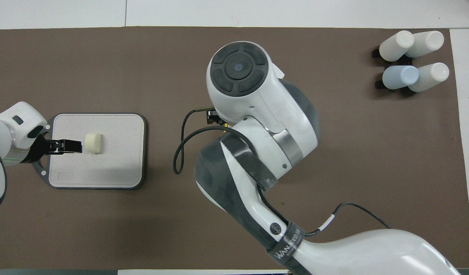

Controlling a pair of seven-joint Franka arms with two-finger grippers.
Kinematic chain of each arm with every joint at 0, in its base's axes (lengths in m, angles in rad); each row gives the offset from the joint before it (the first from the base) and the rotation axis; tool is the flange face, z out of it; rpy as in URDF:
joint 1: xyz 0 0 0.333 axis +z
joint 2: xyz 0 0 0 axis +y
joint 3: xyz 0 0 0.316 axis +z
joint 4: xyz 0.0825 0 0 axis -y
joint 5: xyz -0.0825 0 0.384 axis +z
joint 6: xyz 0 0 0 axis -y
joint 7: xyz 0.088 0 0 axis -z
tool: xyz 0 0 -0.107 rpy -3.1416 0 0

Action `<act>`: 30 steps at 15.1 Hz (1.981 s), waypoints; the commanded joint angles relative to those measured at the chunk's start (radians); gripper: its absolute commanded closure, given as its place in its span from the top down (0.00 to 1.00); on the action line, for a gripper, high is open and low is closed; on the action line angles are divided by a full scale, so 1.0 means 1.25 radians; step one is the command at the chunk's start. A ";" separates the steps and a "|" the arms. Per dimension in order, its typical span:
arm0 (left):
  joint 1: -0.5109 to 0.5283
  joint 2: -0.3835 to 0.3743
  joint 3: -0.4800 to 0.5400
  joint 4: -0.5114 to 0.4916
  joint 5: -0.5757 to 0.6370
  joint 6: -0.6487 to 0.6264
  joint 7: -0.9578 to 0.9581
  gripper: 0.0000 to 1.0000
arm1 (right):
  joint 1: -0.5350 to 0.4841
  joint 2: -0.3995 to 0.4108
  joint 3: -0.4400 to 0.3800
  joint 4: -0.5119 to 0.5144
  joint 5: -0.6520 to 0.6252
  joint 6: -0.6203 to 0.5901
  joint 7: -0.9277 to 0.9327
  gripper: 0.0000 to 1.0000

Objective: Place bun in steamer
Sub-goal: 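Reach the right gripper to the steamer lid while the left gripper reaches the bun, then grasp the steamer lid with the right gripper while the left gripper grasps the bun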

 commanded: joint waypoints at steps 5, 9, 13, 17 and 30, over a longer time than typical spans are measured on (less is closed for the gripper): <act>0.004 0.108 -0.002 -0.067 0.007 0.211 0.002 1.00 | 0.011 -0.007 0.003 -0.119 -0.019 0.121 0.072 1.00; 0.002 0.149 -0.003 -0.065 0.007 0.287 -0.014 1.00 | 0.010 -0.046 0.004 -0.233 -0.009 0.225 0.057 1.00; -0.002 0.174 -0.003 -0.064 0.007 0.327 -0.013 1.00 | 0.011 -0.072 0.005 -0.312 -0.008 0.310 0.057 0.87; -0.007 0.177 -0.003 -0.071 0.007 0.332 -0.017 0.90 | 0.010 -0.082 0.005 -0.340 0.007 0.314 0.048 0.79; -0.009 0.194 -0.004 -0.034 0.006 0.282 -0.019 0.20 | 0.013 -0.094 0.005 -0.376 0.022 0.348 0.051 0.51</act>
